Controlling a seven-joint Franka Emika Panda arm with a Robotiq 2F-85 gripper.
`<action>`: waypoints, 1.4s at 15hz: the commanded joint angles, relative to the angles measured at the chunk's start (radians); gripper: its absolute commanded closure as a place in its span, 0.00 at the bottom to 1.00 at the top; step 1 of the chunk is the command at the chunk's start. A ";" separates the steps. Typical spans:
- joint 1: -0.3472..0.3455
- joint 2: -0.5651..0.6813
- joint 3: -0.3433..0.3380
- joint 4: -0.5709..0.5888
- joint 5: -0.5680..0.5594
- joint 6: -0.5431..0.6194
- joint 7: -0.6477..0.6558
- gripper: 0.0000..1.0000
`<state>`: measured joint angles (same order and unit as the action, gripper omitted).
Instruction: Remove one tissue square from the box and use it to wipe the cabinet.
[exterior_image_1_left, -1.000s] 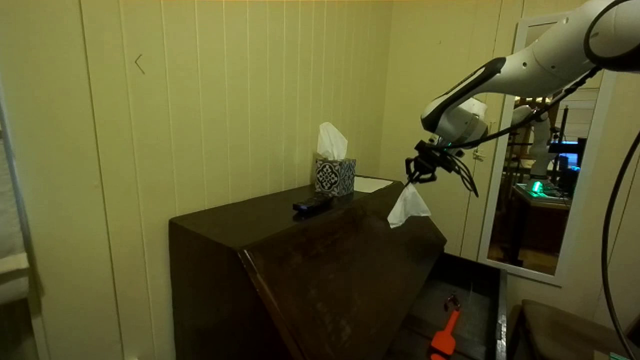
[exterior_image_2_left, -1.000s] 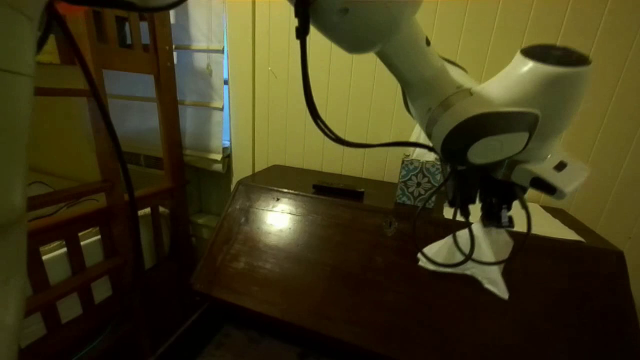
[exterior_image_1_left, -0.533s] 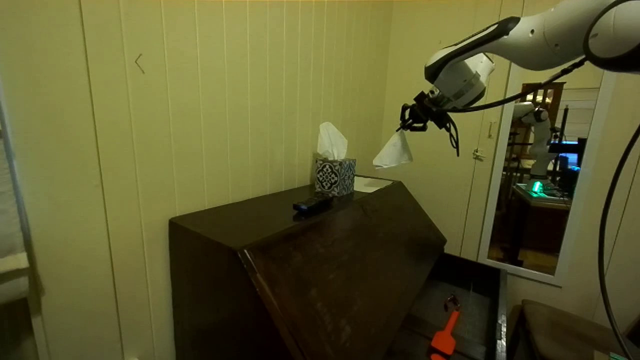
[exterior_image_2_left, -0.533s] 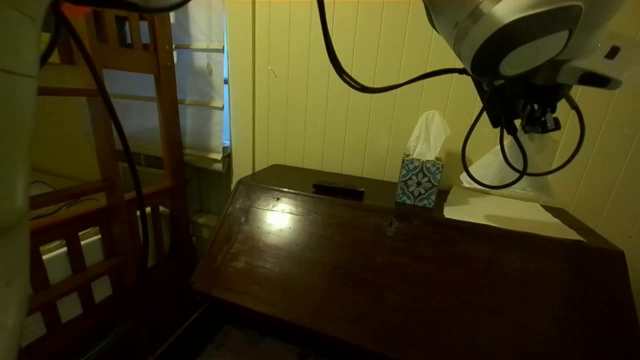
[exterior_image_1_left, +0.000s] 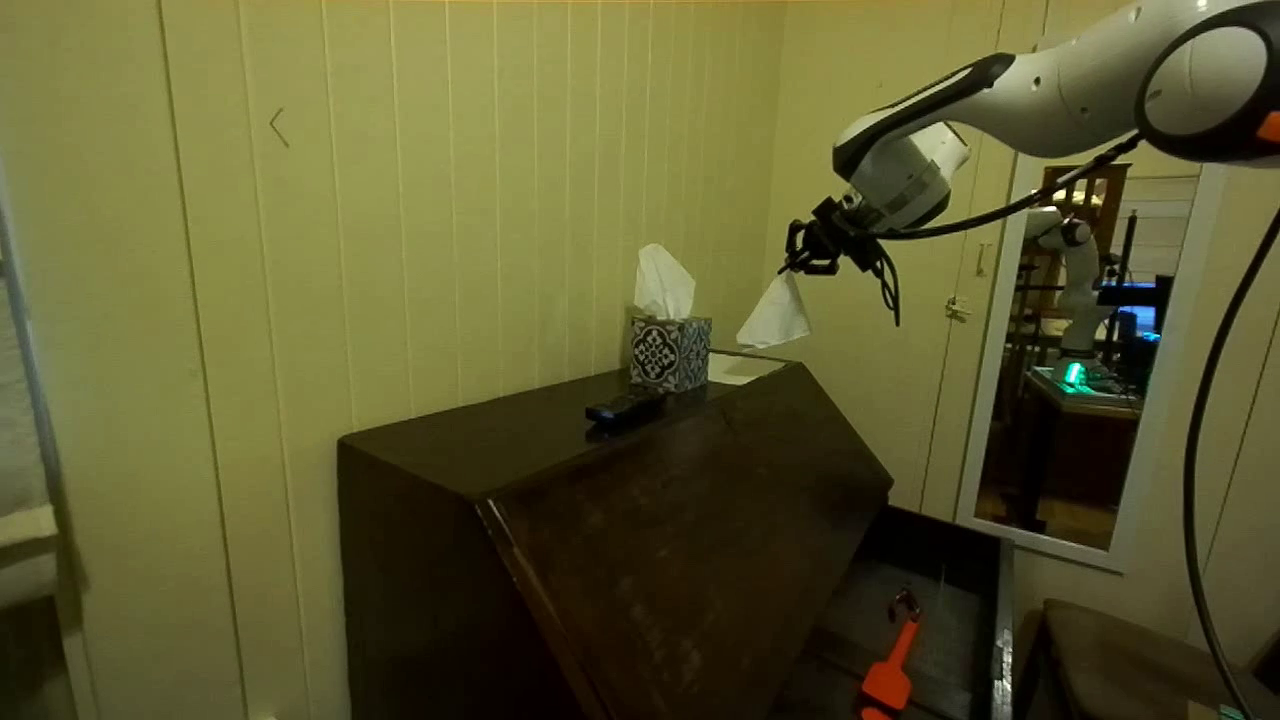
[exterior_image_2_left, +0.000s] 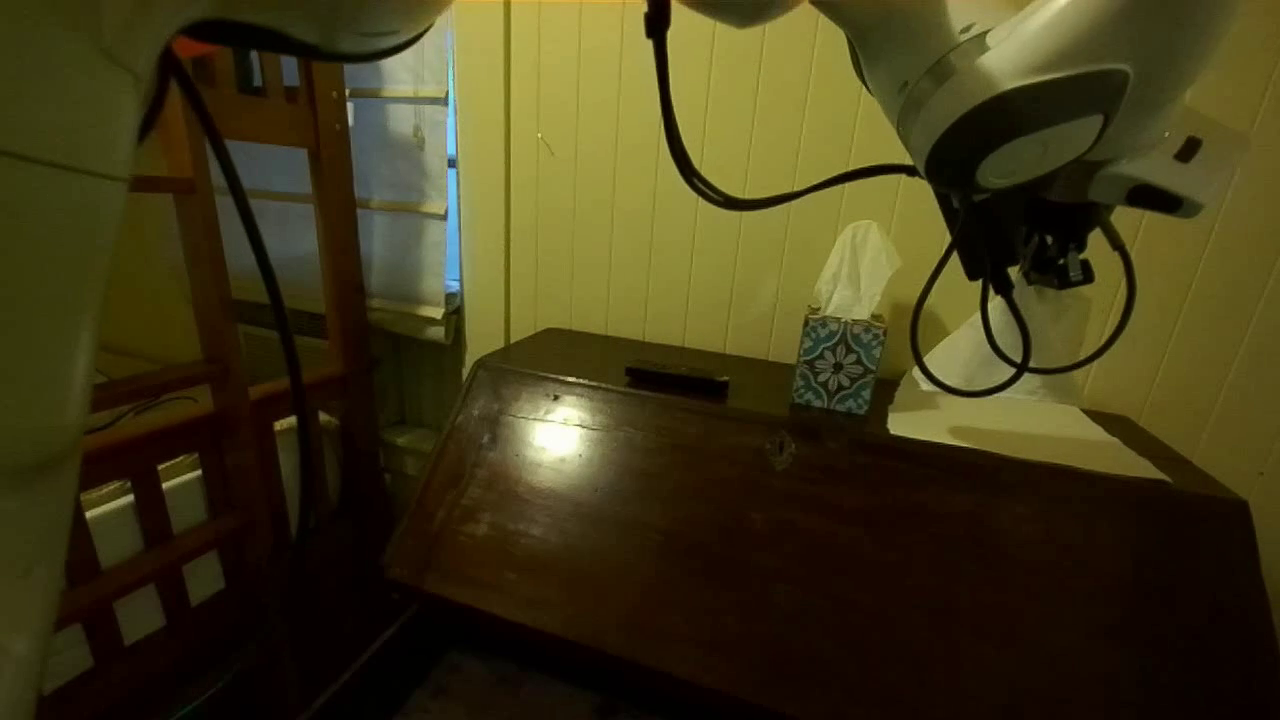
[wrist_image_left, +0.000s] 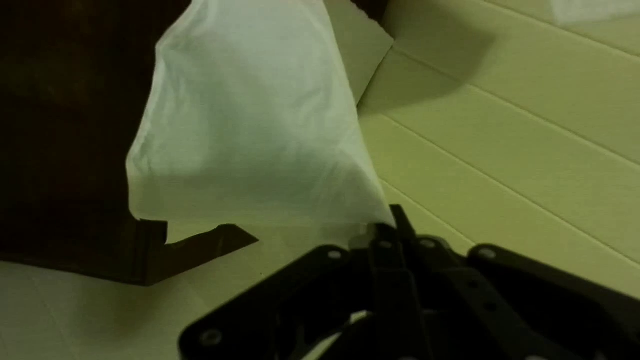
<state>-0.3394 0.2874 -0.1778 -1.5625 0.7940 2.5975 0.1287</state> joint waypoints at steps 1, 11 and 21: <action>-0.007 0.114 0.072 0.117 0.144 0.084 -0.096 1.00; -0.010 0.429 0.157 0.396 0.194 0.291 -0.066 0.73; -0.032 0.176 0.046 0.275 0.033 -0.193 -0.102 0.04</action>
<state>-0.3527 0.5869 -0.1150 -1.2025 0.8870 2.5792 0.0599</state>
